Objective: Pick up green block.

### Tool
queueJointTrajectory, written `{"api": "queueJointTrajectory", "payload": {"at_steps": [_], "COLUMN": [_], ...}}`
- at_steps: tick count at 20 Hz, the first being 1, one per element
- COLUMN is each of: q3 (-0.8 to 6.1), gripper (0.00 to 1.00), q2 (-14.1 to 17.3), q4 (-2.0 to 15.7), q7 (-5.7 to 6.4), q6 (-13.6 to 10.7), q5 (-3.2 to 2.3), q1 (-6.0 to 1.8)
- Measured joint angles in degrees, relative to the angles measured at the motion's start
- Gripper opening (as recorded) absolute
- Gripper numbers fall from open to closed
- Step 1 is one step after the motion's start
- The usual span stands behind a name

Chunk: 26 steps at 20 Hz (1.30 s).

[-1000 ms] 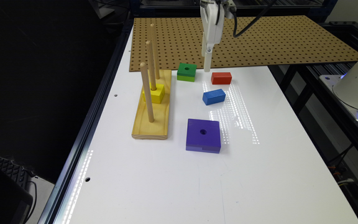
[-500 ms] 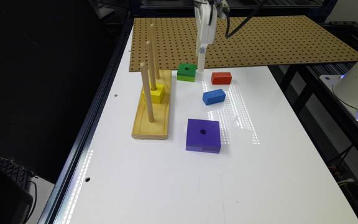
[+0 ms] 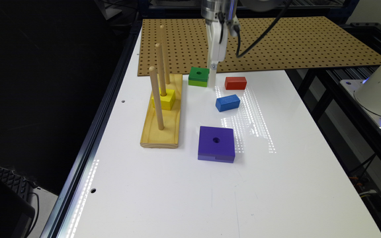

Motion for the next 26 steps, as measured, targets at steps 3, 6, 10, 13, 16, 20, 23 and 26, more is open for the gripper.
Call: {"api": "queueJointTrajectory", "payload": {"at_steps": [3,6,10,13,16,20,23,26], "q3": [0.27,0.62,0.71,0.75,0.89,0.93,0.92,0.92], "gripper": [1.0,1.0,1.0,1.0,1.0,1.0,1.0,1.0], "q2": [0.0,0.0,0.0,0.0,0.07,0.82,1.86,2.54], "q4": [0.07,0.19,0.2,0.26,0.79,2.15,3.38,4.03], "q7": [0.02,0.13,0.13,0.13,0.16,0.17,0.17,0.17], "q6": [0.0,0.01,0.01,0.05,0.03,0.01,-0.01,-0.01], "q5": [0.0,0.0,0.0,0.0,0.0,0.0,0.0,0.0], "q1": [-0.01,0.0,-0.01,-0.01,-0.01,-0.06,-0.07,-0.07]}}
